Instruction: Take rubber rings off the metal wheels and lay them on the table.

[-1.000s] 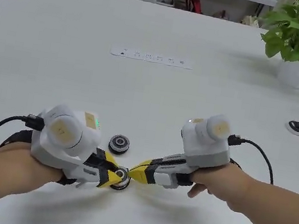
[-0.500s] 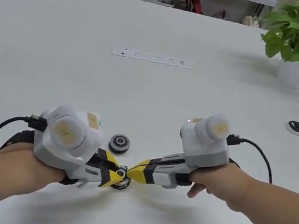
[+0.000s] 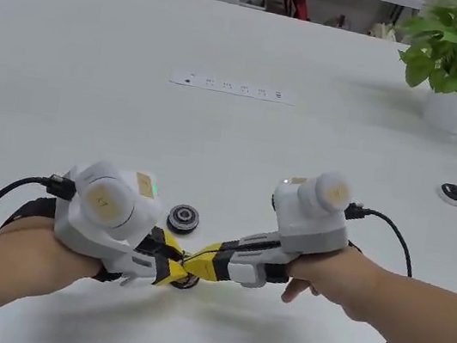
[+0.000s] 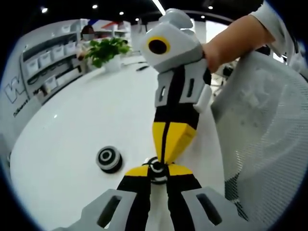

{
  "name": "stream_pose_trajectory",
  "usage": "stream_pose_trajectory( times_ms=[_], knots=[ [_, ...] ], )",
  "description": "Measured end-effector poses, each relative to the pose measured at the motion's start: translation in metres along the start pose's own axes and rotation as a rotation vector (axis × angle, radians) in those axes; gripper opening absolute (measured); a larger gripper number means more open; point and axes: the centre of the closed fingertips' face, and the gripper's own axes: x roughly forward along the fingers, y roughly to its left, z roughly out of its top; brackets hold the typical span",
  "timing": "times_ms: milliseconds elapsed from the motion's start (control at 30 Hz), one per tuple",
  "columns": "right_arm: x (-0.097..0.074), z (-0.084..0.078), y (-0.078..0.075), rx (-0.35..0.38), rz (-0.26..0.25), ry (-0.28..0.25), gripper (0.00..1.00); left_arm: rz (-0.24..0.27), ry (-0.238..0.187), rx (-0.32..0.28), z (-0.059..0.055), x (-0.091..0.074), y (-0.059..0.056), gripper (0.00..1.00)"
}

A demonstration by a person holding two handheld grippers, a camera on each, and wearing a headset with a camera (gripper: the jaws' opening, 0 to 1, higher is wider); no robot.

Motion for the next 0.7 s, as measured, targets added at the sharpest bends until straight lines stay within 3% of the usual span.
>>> stream_pose_trajectory(
  times_ms=[300,500,700],
  knots=[
    [-0.006,-0.005,-0.016,0.012,-0.055,0.003,0.0,-0.006,-0.008,-0.018,0.001,0.0,0.0,0.12],
    [-0.008,-0.005,-0.019,0.021,-0.066,-0.004,0.0,-0.022,-0.041,-0.042,0.0,-0.002,-0.001,0.13],
    [-0.008,-0.004,-0.02,0.022,-0.067,-0.011,0.0,-0.035,-0.045,-0.056,0.002,-0.001,-0.001,0.14]
  ],
)
